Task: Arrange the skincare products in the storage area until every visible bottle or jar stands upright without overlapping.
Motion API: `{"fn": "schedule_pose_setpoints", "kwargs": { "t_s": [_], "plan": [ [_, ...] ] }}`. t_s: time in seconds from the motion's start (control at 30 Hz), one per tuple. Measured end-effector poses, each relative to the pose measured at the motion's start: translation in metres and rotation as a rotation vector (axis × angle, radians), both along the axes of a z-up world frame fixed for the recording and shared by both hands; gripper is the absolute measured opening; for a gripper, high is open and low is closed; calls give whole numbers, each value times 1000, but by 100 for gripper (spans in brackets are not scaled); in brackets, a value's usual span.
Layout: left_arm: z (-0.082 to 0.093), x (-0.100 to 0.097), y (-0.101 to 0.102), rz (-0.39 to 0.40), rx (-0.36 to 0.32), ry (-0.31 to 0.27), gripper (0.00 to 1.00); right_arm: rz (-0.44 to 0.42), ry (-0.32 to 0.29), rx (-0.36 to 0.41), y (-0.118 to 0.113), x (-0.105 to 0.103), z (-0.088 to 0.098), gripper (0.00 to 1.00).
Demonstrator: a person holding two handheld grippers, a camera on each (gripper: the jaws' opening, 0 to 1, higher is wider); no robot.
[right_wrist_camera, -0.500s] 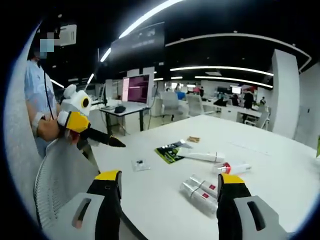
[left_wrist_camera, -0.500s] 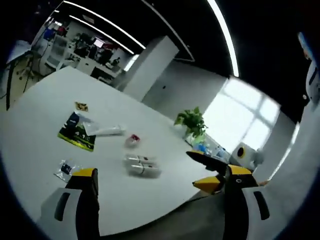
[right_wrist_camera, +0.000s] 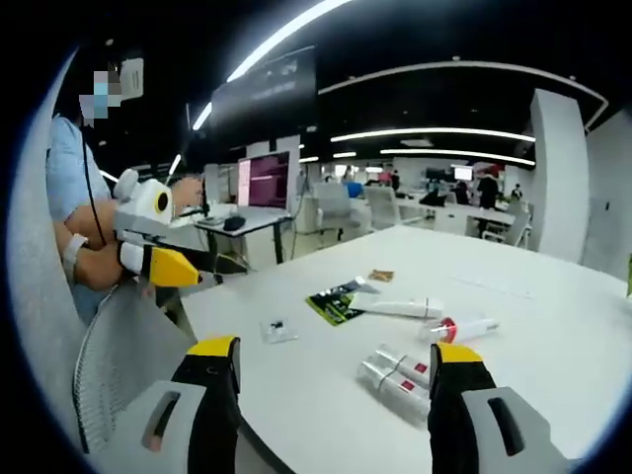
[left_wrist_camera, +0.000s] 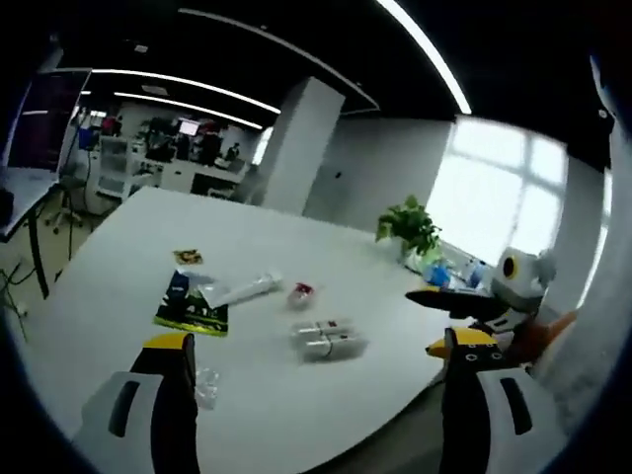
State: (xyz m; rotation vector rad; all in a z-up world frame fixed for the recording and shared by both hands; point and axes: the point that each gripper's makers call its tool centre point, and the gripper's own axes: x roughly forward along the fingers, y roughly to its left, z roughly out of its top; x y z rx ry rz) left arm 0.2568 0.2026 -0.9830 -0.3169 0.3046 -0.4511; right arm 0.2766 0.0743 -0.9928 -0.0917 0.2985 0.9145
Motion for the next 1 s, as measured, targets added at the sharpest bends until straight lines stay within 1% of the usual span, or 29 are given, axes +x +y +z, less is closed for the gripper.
{"fn": "schedule_pose_setpoints", "kwargs": {
  "t_s": [0.07, 0.13, 0.2, 0.23, 0.27, 0.33, 0.37, 0.43, 0.47, 0.5, 0.57, 0.63, 0.73, 0.77, 0.83, 0.87, 0.9, 0.93, 0.97, 1.0],
  "plan": [
    [0, 0, -4, -9, 6, -13, 99, -12, 18, 25, -3, 3, 4, 80],
    [-2, -2, -7, -15, 21, -24, 99, -10, 19, 34, -3, 5, 9, 80],
    [-6, -3, -8, -25, 22, -15, 99, 0, 19, 36, -1, 5, 15, 82],
    [-7, -3, -9, -27, 34, -16, 99, 23, -19, -2, -1, 9, 20, 82],
    [-7, -3, -9, -24, 49, -20, 99, 30, -27, -12, 0, 11, 23, 83],
    [-7, -2, -9, -22, 53, -26, 99, 46, -30, -23, 1, 17, 29, 80],
    [-9, -1, -7, -17, 73, -26, 98, 56, -25, -31, -1, 23, 35, 77],
    [-9, -2, -6, -21, 91, -27, 93, 61, -24, -35, -4, 35, 45, 72],
    [-8, -2, -5, -17, 94, -35, 91, 61, -23, -34, -6, 41, 50, 72],
    [-7, -1, -4, -11, 104, -46, 90, 60, -23, -26, -7, 49, 57, 73],
    [-7, -1, -3, -7, 113, -48, 88, 62, -18, -20, -9, 59, 66, 76],
    [-8, -1, -2, -4, 132, -53, 86, 75, -11, -22, -8, 74, 77, 79],
    [-12, -1, -1, -4, 172, -46, 83, 97, 0, -43, -6, 85, 83, 82],
    [-14, 0, 3, 5, 214, -45, 82, 112, 0, -47, -4, 88, 86, 82],
    [-18, -1, 2, -4, 233, -34, 79, 126, 12, -63, -1, 94, 90, 84],
    [-18, -2, 2, -5, 231, -33, 77, 134, 5, -64, 0, 96, 93, 84],
    [-18, -2, 3, -9, 242, -35, 74, 141, 2, -71, 1, 99, 95, 84],
    [-21, -2, 7, 4, 268, -21, 72, 143, 6, -86, 1, 103, 96, 84],
    [-19, -1, 9, 7, 284, -34, 71, 148, 5, -89, 2, 105, 98, 84],
    [-20, -2, 7, -5, 286, -36, 70, 154, 4, -98, 2, 109, 99, 84]
  ]
}}
